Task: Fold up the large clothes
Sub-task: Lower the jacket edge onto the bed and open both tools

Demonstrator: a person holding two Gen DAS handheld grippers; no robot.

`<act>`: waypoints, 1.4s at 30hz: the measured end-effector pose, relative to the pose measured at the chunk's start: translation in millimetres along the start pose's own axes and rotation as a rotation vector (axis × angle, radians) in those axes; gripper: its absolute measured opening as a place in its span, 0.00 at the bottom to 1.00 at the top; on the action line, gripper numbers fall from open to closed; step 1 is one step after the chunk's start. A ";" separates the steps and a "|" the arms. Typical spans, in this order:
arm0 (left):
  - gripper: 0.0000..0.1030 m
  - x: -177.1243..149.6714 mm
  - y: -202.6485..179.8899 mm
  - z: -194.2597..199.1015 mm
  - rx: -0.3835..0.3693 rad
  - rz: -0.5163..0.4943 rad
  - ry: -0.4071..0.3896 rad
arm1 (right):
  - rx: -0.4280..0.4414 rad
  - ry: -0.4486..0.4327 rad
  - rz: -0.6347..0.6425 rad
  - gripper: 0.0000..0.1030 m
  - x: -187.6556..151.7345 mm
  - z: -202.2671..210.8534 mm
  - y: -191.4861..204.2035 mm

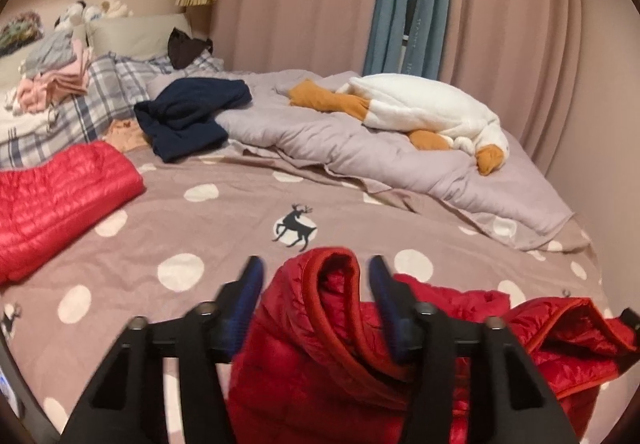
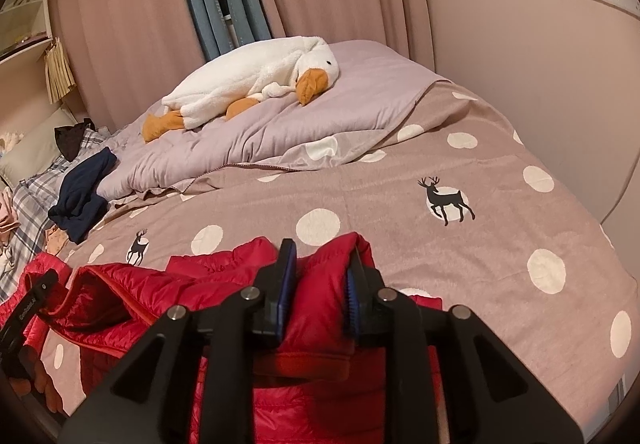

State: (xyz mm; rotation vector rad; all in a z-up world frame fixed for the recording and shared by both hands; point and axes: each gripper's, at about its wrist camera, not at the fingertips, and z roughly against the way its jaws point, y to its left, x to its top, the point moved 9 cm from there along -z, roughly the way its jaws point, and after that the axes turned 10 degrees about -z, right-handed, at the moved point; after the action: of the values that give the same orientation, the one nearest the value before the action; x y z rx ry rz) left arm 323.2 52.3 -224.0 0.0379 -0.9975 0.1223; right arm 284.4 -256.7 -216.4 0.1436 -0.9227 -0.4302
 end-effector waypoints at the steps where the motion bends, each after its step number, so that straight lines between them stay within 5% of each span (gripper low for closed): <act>1: 0.55 -0.6 -0.4 -0.2 -0.004 -0.002 0.000 | -0.002 0.000 0.003 0.24 -1.1 0.5 0.5; 4: 0.55 -3.5 -4.0 -2.6 0.015 -0.047 0.006 | 0.000 0.002 0.004 0.27 -0.9 0.2 0.7; 8: 0.59 -8.0 -6.6 -5.8 0.002 -0.077 0.021 | -0.003 -0.002 0.002 0.46 -1.0 1.3 0.7; 20: 0.78 -8.8 -9.4 -8.6 -0.065 -0.017 0.052 | 0.002 -0.003 0.004 0.51 2.8 1.0 -1.3; 23: 0.86 -7.9 -7.6 -9.7 -0.088 0.019 0.063 | 0.009 -0.004 0.002 0.66 4.0 1.6 -1.1; 29: 0.95 -8.2 -11.3 -7.9 -0.139 0.046 0.061 | 0.025 -0.010 0.007 0.75 4.6 2.8 2.7; 42: 0.98 -4.4 -9.7 -6.8 -0.135 0.055 0.041 | 0.019 -0.007 0.014 0.87 5.6 0.7 3.3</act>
State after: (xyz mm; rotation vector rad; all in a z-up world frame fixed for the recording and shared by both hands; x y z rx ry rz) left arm 327.6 42.9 -231.2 -0.1151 -0.9639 0.1053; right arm 287.8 -256.0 -210.8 0.1531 -0.9345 -0.4098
